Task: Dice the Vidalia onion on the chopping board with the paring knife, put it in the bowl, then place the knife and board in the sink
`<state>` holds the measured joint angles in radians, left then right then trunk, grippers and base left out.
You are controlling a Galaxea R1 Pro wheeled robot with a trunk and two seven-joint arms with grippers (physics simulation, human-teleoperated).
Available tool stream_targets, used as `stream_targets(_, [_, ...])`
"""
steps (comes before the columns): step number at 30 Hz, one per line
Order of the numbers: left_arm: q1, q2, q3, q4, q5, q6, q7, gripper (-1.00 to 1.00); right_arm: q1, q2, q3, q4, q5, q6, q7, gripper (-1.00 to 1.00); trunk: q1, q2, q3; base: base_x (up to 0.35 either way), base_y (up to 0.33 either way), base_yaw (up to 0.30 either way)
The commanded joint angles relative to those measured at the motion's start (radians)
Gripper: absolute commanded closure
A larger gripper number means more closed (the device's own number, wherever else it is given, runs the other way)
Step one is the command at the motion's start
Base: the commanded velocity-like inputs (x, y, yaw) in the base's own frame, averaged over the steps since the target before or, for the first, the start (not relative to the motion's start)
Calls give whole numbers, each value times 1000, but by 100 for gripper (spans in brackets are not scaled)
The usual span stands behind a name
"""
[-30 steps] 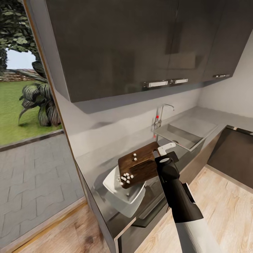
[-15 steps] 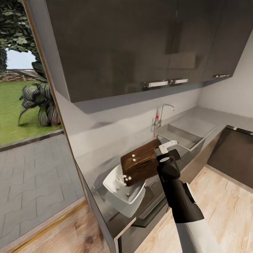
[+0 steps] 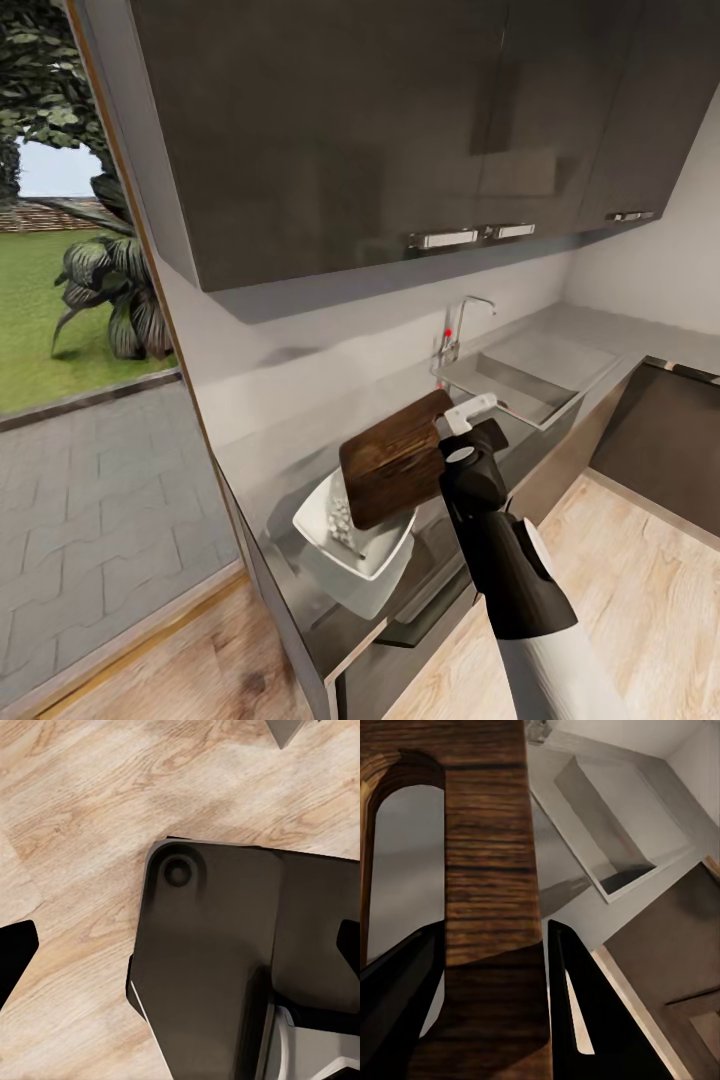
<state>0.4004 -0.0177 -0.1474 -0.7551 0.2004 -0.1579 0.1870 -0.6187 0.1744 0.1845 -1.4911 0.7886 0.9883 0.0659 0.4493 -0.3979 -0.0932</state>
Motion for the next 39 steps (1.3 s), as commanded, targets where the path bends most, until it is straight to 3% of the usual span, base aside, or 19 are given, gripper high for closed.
stream_targets(1, [0,1,-5,-1,10,-3,6,-100,-1,0,1,-3,9,5,6,100,1,-2,-2,0,0,0])
stream_targets(9, [0,1,-6,-1,10,-3,6,-100,-1,0,-2,-66,1,3,14,100,1,-2,-2,0,0,0])
stream_targets(12, [0,1,-6,0,10,-3,6,-100,-1,0,-24,-99,-43,0,54,100,1,-2,-2,0,0,0])
stream_targets(14, [0,1,-6,3,10,-3,6,-100,-1,0,-78,-107,-102,0,114,100,1,-2,-2,0,0,0])
stream_targets(15, [0,1,-6,5,10,-3,6,-100,-1,0,-176,-117,-165,-2,212,100,1,-2,-2,0,-53,0])
stream_targets(17, [0,1,-6,6,10,-3,6,-100,-1,0,-240,-126,-185,-4,293,100,1,-2,-2,0,-165,0])
stream_targets(27, [0,1,-6,14,10,-6,6,-100,-1,0,-390,-129,-193,-35,524,100,1,-2,-2,0,-298,0])
stream_targets(39, [0,1,-5,19,10,-7,6,-100,-1,0,-402,-129,-193,-57,564,100,1,-2,-2,0,-320,63])
